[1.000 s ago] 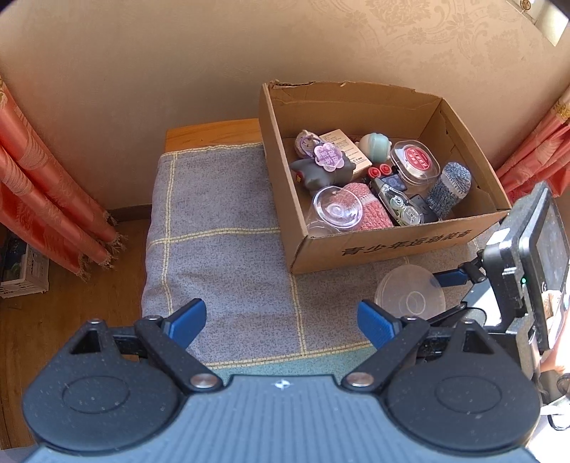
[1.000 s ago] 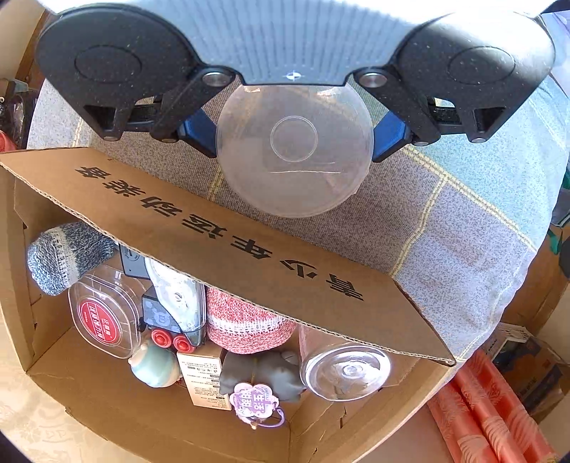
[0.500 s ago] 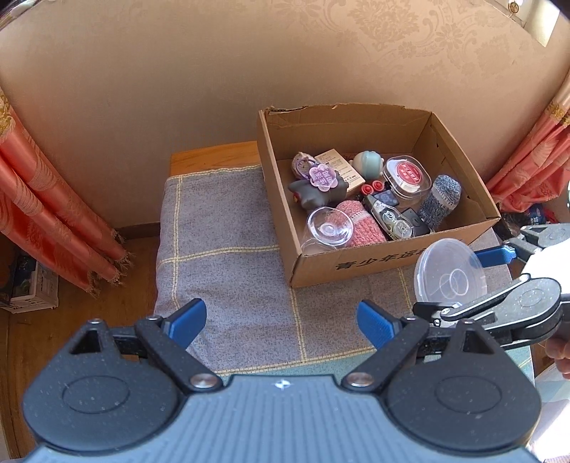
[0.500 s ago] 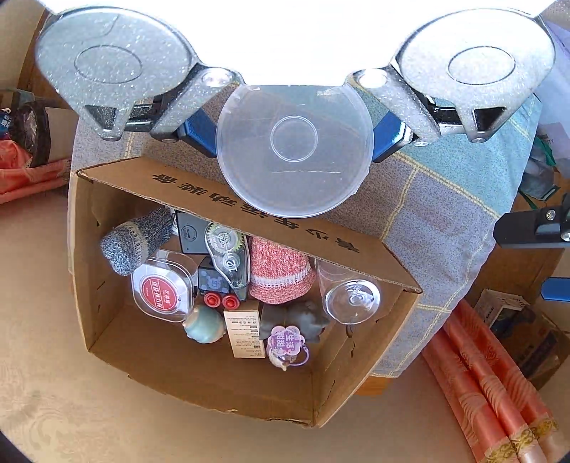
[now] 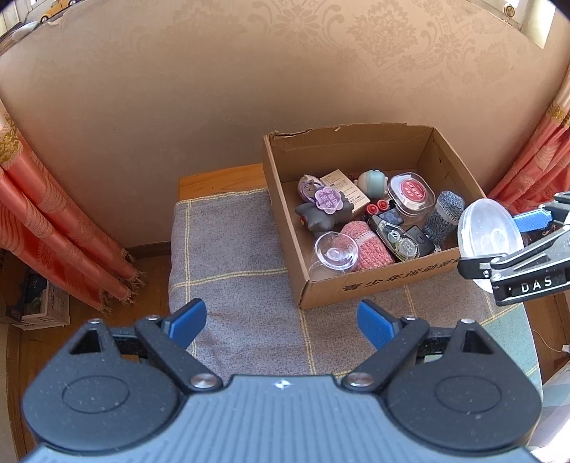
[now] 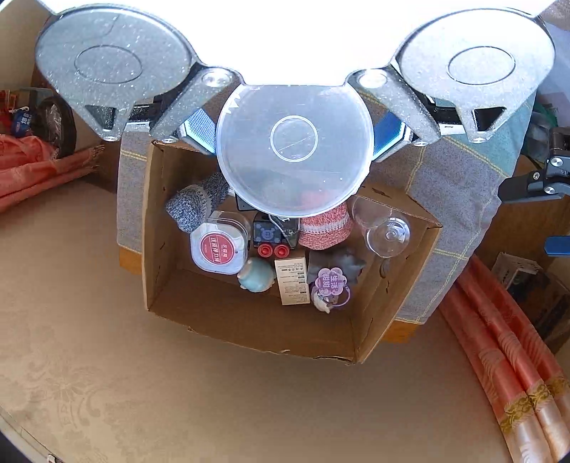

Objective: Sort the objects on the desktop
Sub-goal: 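Carry the lid over the cardboard box and open the right tool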

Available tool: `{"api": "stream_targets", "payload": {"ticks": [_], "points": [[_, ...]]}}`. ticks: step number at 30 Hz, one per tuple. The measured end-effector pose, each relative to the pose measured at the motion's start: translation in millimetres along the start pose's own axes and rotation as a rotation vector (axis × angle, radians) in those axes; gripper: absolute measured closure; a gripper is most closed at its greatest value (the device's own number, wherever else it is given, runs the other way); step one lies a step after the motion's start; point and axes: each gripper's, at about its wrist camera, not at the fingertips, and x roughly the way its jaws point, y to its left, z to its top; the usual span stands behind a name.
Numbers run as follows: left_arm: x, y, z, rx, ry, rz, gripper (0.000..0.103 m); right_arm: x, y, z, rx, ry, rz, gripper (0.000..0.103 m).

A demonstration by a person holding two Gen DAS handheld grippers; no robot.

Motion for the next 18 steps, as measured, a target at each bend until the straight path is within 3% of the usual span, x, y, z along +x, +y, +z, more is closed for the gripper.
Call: {"api": "stream_targets", "payload": {"ticks": [8,18], "points": [[0,4,4,-0.009,-0.023,0.060,0.011,1,-18,20,0.010,-0.022,-0.036,0.010],[6,11,7,-0.013,0.023,0.046,0.011,12,-24,47,-0.022,-0.033,-0.051,0.010]]}}
